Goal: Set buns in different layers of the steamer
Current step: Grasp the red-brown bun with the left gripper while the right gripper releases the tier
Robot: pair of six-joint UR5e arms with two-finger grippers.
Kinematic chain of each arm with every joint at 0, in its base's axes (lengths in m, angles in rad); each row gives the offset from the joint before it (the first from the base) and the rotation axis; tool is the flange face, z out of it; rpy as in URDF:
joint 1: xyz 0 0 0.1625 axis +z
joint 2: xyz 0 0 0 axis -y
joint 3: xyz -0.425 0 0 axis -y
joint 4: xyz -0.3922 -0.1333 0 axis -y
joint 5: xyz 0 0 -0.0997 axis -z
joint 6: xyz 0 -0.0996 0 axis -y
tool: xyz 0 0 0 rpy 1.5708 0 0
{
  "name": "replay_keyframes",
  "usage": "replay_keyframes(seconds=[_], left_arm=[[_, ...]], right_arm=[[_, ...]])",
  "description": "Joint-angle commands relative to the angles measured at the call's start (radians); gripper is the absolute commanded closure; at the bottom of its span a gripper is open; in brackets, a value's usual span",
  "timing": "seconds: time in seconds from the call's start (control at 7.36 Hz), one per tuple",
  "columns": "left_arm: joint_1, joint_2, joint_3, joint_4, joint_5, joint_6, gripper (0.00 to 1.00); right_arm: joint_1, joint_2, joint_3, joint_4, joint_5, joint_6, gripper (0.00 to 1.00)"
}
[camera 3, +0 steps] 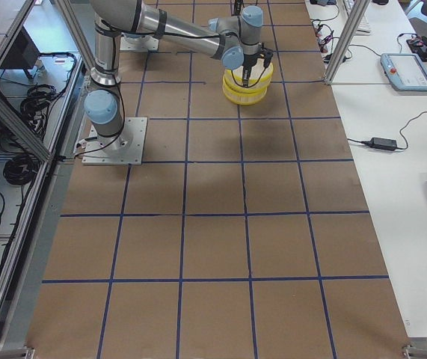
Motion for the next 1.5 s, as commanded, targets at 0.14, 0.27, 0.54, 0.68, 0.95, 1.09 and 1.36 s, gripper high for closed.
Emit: replay_keyframes(seconds=[0.14,0.27,0.54,0.68,0.95,1.09,1.36], left_arm=[[-0.038,-0.006,0.024,-0.005,-0.065,-0.115,0.95],[-0.038,-0.006,0.027,-0.005,-0.065,-0.115,0.95],[-0.046,-0.005,0.056,-0.008,-0.069,-0.126,0.95],[-0.076,-0.003,0.091,-0.032,-0.091,-0.176,0.94],[-0.174,-0.003,0.166,-0.057,-0.168,-0.353,0.94],[-0.266,-0.005,0.177,-0.055,-0.181,-0.479,0.93],[-0.394,-0.01,0.197,0.023,-0.277,-0.657,0.94]], right_arm=[[0.011,-0.003,0.032,-0.047,-0.002,0.011,0.83],[0.012,-0.005,0.033,-0.046,0.0,0.012,0.83],[0.014,-0.003,0.033,-0.047,0.0,-0.006,0.37],[0.012,-0.005,0.032,-0.047,-0.002,-0.02,0.0],[-0.005,-0.067,-0.012,0.012,-0.017,-0.037,0.0],[-0.047,-0.139,-0.037,0.137,-0.018,-0.085,0.0],[-0.182,-0.265,-0.097,0.352,0.004,-0.201,0.0]])
